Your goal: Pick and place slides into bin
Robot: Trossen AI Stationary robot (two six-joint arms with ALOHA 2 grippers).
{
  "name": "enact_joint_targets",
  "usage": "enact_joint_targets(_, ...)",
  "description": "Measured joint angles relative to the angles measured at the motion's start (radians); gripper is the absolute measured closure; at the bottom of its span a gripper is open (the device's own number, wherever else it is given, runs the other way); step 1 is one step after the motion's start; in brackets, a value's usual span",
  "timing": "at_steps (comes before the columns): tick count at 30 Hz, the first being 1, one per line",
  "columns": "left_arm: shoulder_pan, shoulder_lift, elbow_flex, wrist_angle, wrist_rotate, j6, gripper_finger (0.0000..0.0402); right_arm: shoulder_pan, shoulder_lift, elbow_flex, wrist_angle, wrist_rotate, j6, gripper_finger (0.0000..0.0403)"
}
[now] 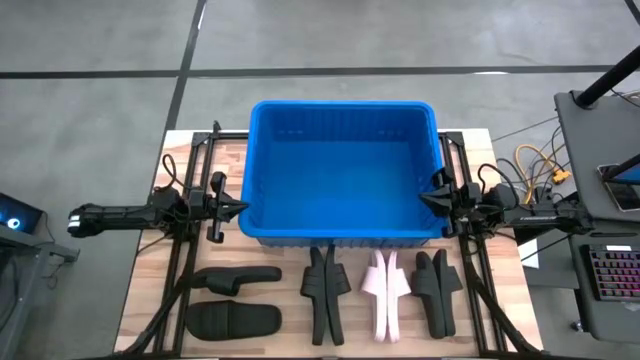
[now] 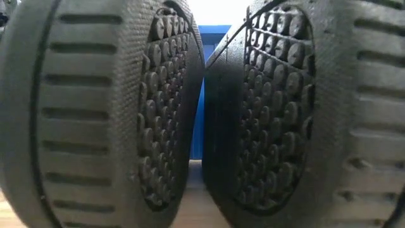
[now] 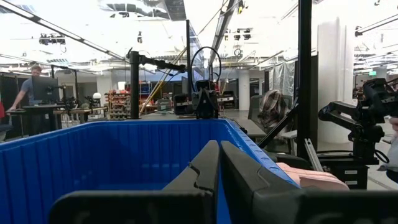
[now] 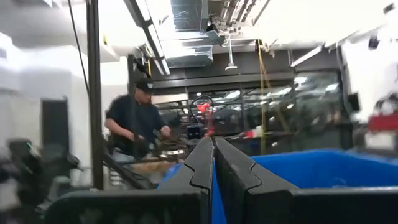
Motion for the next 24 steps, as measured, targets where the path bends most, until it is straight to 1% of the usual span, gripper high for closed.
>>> enact_joint_targets(2, 0.000, 0.000, 0.000, 0.000, 0.000, 0.000, 0.0402, 0.000, 0.000, 0.000, 0.017, 0.011, 0.103, 0.0394)
enact_joint_targets(6, 0.000, 0.000, 0.000, 0.000, 0.000, 0.000, 0.0402, 0.000, 0.000, 0.000, 0.062, 0.115, 0.241, 0.0394)
enact_joint_targets(9, 0.000, 0.000, 0.000, 0.001, 0.000, 0.000, 0.0402, 0.000, 0.000, 0.000, 0.122, 0.134, 0.370, 0.0394)
enact_joint_targets(11, 0.000, 0.000, 0.000, 0.002, 0.000, 0.000, 0.0402, 0.000, 0.000, 0.000, 0.160, 0.137, 0.422, 0.0394)
enact_joint_targets(20, 0.000, 0.000, 0.000, 0.019, 0.000, -0.001, 0.0402, 0.000, -0.002, 0.000, 0.291, 0.136, 0.435, 0.0394)
enact_joint_targets(22, 0.000, 0.000, 0.000, 0.080, -0.004, 0.000, 0.0402, 0.000, -0.003, 0.000, 0.296, 0.141, 0.433, 0.0394)
enact_joint_targets(24, 0.000, 0.004, 0.000, 0.183, -0.032, 0.000, 0.0402, 0.000, 0.000, 0.000, 0.292, 0.185, 0.433, 0.0394)
